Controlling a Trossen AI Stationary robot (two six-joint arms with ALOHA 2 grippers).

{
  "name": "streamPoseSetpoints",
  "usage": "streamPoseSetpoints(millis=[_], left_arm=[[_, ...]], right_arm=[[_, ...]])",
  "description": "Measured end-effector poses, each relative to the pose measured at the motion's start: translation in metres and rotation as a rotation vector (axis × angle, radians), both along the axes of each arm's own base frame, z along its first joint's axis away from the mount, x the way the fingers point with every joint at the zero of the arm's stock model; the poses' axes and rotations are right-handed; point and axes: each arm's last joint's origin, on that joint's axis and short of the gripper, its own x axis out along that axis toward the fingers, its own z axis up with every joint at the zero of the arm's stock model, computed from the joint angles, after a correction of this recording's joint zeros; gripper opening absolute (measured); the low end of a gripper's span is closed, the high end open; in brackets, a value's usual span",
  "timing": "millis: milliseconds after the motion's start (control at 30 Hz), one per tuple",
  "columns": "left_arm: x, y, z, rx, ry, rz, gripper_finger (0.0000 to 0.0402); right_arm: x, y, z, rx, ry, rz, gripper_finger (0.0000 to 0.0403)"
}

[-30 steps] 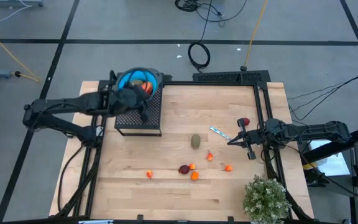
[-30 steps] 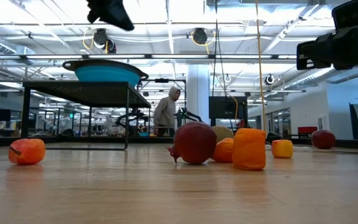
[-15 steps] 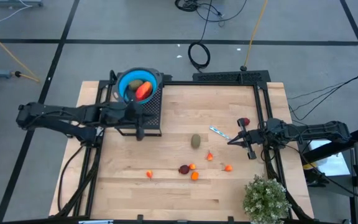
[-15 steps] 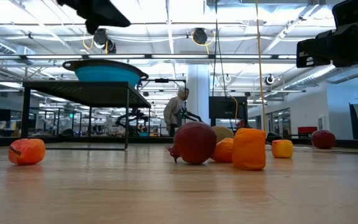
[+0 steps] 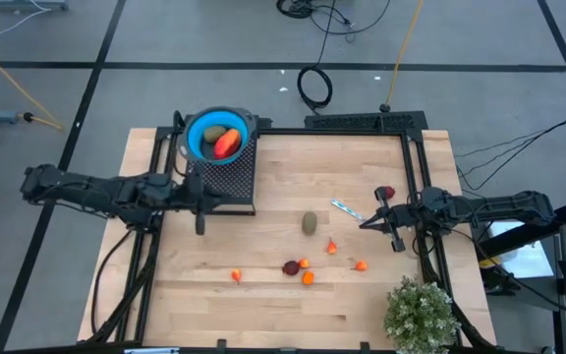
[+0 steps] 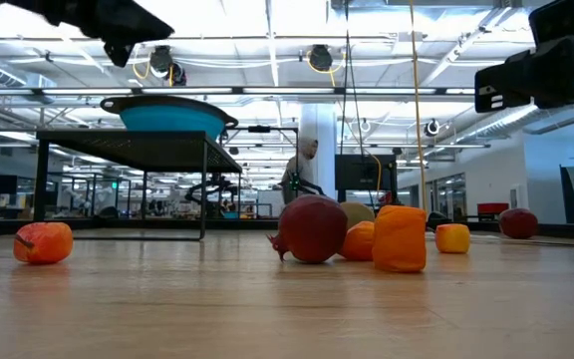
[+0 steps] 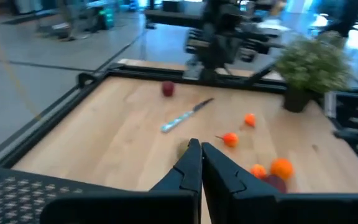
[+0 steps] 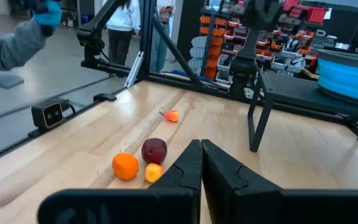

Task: Pick & Place Fruit
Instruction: Put the brown kiwi into the blue strainer bowl on the shelf

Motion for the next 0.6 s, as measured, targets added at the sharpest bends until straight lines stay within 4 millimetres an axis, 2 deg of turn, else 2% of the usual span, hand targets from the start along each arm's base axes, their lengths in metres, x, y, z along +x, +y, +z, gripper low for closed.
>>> streamPoseSetpoints(millis=[333,600], left_arm=[[-0.013,-0.010,-0.013,0.033,-0.059,-0.099,0.0008],[-0.020,-0.012,-0.024,0.034,-0.069,-0.116,0.0007]], right_arm=[[0.001,0.000,-0.001,-0.004,0.007,-0.001,0.0000],[0.001,0.000,0.000,-0.004,-0.001,-0.002,0.0000]])
